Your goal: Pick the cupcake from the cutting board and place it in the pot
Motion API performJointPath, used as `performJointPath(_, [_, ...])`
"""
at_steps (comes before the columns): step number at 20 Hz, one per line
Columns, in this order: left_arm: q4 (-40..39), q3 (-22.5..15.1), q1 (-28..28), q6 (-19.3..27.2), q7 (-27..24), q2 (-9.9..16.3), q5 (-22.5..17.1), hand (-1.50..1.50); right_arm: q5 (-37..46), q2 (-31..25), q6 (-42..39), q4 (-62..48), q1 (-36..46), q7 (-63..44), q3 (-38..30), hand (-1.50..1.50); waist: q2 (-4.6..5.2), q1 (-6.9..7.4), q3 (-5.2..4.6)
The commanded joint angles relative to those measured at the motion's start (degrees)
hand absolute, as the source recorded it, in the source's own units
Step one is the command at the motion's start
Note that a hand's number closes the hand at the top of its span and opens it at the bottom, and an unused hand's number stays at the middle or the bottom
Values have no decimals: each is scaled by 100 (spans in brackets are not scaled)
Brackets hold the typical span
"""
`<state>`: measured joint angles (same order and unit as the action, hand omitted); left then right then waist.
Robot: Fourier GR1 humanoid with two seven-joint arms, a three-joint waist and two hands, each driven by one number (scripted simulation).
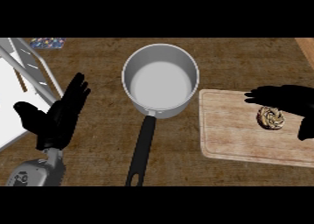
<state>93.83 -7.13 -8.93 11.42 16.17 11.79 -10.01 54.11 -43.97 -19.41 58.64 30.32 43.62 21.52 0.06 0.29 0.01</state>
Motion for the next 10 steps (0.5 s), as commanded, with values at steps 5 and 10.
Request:
performJointPath(5, [184, 165, -51, -191, 227, 91, -6, 0, -30, 349, 244, -329, -98, 962, -115, 150, 3, 5, 2])
performJointPath(10, [305, 122, 104, -50, 213, -123, 256, 0, 105, 455, 190, 320, -428, 742, -242, 150, -11, -31, -1])
